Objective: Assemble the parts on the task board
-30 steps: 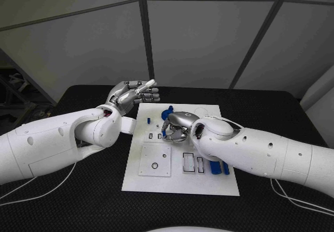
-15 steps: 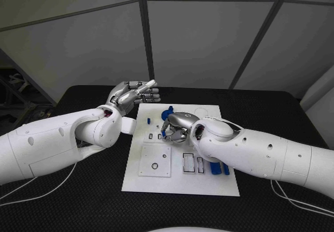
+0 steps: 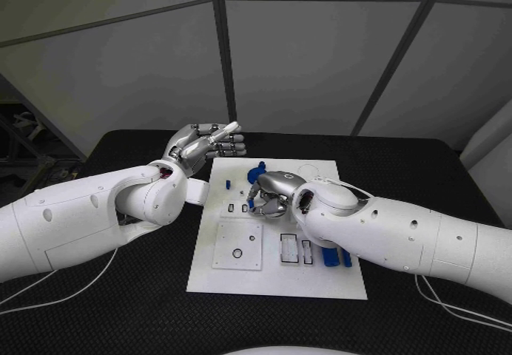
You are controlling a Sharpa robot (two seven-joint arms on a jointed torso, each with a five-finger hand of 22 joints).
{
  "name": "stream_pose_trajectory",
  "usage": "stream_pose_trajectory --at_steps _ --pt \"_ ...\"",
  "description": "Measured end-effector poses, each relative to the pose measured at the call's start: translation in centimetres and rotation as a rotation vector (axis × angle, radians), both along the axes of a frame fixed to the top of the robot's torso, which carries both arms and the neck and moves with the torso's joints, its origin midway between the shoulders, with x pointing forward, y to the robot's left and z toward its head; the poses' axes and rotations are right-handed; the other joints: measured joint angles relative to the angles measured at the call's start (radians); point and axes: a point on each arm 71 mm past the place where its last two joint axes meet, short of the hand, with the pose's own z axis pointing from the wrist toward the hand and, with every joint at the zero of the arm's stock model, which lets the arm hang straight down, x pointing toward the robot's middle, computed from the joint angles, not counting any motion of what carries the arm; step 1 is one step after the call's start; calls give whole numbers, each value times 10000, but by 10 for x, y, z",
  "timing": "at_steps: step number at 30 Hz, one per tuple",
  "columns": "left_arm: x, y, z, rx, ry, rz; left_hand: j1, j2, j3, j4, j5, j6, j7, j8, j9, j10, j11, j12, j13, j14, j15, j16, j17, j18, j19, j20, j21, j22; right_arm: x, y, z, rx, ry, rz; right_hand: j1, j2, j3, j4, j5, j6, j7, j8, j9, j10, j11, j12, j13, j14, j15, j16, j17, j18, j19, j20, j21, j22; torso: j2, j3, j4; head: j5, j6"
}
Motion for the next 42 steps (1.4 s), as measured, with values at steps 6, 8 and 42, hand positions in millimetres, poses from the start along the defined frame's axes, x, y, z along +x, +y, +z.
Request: stream_pose_trajectory --at_steps 6,8,42 --pt "0 0 0 1 4 -1 0 0 0 0 0 0 0 0 0 0 0 0 0 0 0 0 0 0 0 0 0 1 0 -1 -1 -14 18 -33 -65 -64 0 0 0 0 -1 0 0 -24 25 -42 0 0 0 0 0 0 0 0 0 -1 -1 0 0 1 -10" --pt "0 0 0 2 6 0 0 0 0 0 0 0 0 0 0 0 0 0 0 0 0 0 0 0 0 0 0 1 0 -1 -1 -26 27 -44 -65 -64 0 0 0 0 -1 0 0 -35 35 -47 0 0 0 0 0 0 0 0 0 -1 -1 0 0 1 -10" --pt "1 -3 -1 -8 32 -43 0 0 -27 27 0 1 -1 0 1 0 0 0 -1 0 0 -41 7 -1 0 0 0 -9 1 -2 -2 -65 46 -91 -294 -397 78 30 -303 -500 248 -281 -93 -414 196 -423 0 0 142 41 0 0 -178 178 -126 -3 -4 3 -1 -31 -26"
